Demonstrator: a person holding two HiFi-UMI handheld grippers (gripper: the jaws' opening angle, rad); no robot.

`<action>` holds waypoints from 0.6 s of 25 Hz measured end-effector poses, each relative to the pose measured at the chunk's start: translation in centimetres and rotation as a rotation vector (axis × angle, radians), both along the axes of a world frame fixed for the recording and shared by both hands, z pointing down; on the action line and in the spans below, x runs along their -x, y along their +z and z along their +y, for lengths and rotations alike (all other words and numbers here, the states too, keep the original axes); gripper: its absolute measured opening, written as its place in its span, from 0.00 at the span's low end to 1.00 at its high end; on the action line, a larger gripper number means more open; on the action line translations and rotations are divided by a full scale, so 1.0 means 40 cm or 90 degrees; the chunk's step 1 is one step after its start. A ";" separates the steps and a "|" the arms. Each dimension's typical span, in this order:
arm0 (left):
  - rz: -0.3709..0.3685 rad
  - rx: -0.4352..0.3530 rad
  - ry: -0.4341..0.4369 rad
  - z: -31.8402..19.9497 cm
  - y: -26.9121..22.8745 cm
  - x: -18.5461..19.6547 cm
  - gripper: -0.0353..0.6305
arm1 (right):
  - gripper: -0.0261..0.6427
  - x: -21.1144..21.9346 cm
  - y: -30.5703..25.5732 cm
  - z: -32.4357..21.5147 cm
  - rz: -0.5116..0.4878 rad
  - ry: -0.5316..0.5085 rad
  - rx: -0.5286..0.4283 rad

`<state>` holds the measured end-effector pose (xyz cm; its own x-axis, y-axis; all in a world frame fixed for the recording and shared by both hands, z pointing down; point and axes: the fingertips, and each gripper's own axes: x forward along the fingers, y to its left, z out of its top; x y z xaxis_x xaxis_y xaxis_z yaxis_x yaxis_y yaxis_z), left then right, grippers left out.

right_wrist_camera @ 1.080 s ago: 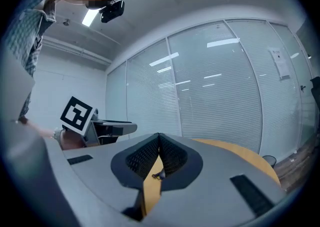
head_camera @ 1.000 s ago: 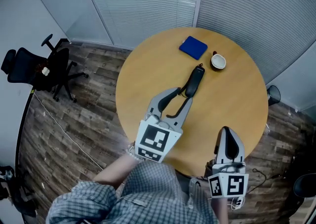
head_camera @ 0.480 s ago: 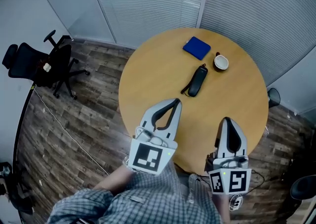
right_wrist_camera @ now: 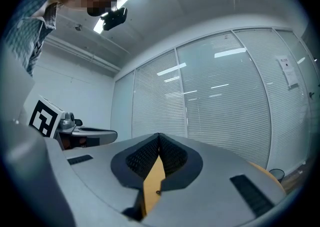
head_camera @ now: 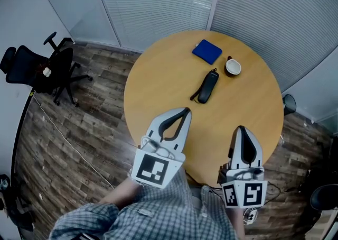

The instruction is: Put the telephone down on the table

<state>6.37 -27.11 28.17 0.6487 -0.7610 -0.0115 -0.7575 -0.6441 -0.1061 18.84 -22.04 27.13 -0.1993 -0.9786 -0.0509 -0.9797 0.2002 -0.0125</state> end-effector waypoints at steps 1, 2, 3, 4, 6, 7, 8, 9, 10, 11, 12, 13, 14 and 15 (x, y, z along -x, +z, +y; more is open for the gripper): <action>-0.002 0.000 0.002 0.000 0.000 0.000 0.06 | 0.05 0.001 -0.001 0.001 0.000 0.000 0.000; -0.003 -0.001 0.002 0.000 0.000 0.000 0.06 | 0.05 0.003 0.000 0.003 0.001 0.000 0.001; -0.004 -0.003 0.001 0.000 0.000 0.001 0.06 | 0.05 0.004 0.000 0.005 0.003 0.000 0.002; -0.006 -0.004 -0.001 0.000 -0.001 0.002 0.06 | 0.05 0.005 0.002 0.006 0.005 0.000 0.004; -0.008 -0.004 -0.001 0.000 0.000 0.000 0.06 | 0.05 0.004 0.005 0.008 0.008 0.002 0.007; -0.009 -0.004 0.001 0.002 0.000 -0.002 0.06 | 0.05 0.002 0.006 0.008 0.008 0.003 0.008; -0.011 -0.003 0.004 0.003 0.001 -0.004 0.06 | 0.05 0.000 0.006 0.009 0.007 0.005 0.009; -0.014 -0.003 0.007 0.004 0.002 -0.006 0.06 | 0.05 -0.001 0.006 0.009 0.008 0.006 0.009; -0.015 -0.002 0.008 0.005 0.002 -0.008 0.06 | 0.06 -0.003 0.005 0.009 0.008 0.006 0.009; -0.015 -0.002 0.009 0.005 0.002 -0.009 0.06 | 0.05 -0.004 0.006 0.009 0.009 0.007 0.010; -0.014 -0.001 0.010 0.006 0.002 -0.011 0.06 | 0.05 -0.004 0.007 0.008 0.010 0.007 0.011; -0.015 0.000 0.012 0.006 0.003 -0.012 0.06 | 0.05 -0.005 0.008 0.008 0.010 0.007 0.012; -0.018 0.001 0.015 0.008 0.004 -0.014 0.06 | 0.05 -0.005 0.008 0.008 0.010 0.007 0.013; -0.021 0.002 0.018 0.009 0.006 -0.015 0.06 | 0.05 -0.004 0.008 0.009 0.009 0.006 0.013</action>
<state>6.98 -26.75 28.39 0.6697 -0.7426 0.0119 -0.7354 -0.6653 -0.1285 19.01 -21.69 27.46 -0.1905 -0.9813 -0.0285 -0.9817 0.1907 -0.0019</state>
